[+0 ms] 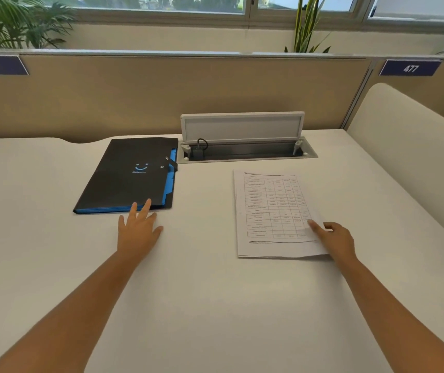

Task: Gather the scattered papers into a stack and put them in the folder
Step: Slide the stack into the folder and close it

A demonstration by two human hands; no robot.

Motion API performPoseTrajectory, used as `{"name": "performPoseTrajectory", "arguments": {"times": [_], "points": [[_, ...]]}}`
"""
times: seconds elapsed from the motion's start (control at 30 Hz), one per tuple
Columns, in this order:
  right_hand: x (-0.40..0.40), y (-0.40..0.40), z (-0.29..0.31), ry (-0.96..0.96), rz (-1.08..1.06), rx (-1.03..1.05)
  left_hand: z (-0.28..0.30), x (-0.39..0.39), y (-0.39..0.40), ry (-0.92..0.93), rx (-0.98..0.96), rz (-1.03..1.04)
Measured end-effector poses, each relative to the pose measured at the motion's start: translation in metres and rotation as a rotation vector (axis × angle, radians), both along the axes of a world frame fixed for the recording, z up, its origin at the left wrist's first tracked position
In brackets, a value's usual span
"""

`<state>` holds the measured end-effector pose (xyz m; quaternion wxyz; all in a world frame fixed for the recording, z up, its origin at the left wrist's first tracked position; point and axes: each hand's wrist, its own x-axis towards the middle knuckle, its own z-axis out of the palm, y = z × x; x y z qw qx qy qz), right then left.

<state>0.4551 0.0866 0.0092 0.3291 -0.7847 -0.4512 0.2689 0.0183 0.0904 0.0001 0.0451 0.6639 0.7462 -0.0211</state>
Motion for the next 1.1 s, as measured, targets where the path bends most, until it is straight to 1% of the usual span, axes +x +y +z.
{"name": "performPoseTrajectory", "arguments": {"times": [0.13,0.37,0.47,0.53,0.77,0.83,0.9,1.0,1.1], "points": [[0.002,-0.01,0.0,0.036,-0.031,0.078,0.008,0.003,0.006,-0.02,-0.043,0.029],[-0.001,-0.029,-0.003,0.051,-0.01,0.159,0.0,0.01,-0.013,0.065,-0.012,-0.086],[-0.004,-0.033,-0.007,0.02,-0.007,0.187,0.005,0.01,-0.011,0.129,0.048,-0.065],[-0.006,-0.036,-0.01,0.018,-0.019,0.211,0.009,0.009,-0.006,0.116,0.074,-0.043],[-0.006,-0.042,-0.015,0.019,-0.046,0.275,0.014,0.011,0.015,0.051,-0.082,0.011],[-0.006,-0.042,-0.016,0.011,-0.05,0.284,0.015,0.01,0.019,0.085,-0.093,0.003],[-0.007,-0.043,-0.017,0.011,-0.047,0.285,0.018,0.008,0.02,0.121,-0.05,-0.018],[-0.007,-0.043,-0.017,0.013,-0.034,0.292,0.026,0.012,0.016,0.106,0.052,-0.067],[-0.007,-0.043,-0.017,0.013,-0.029,0.298,0.033,0.027,-0.004,0.095,0.144,-0.163]]}}
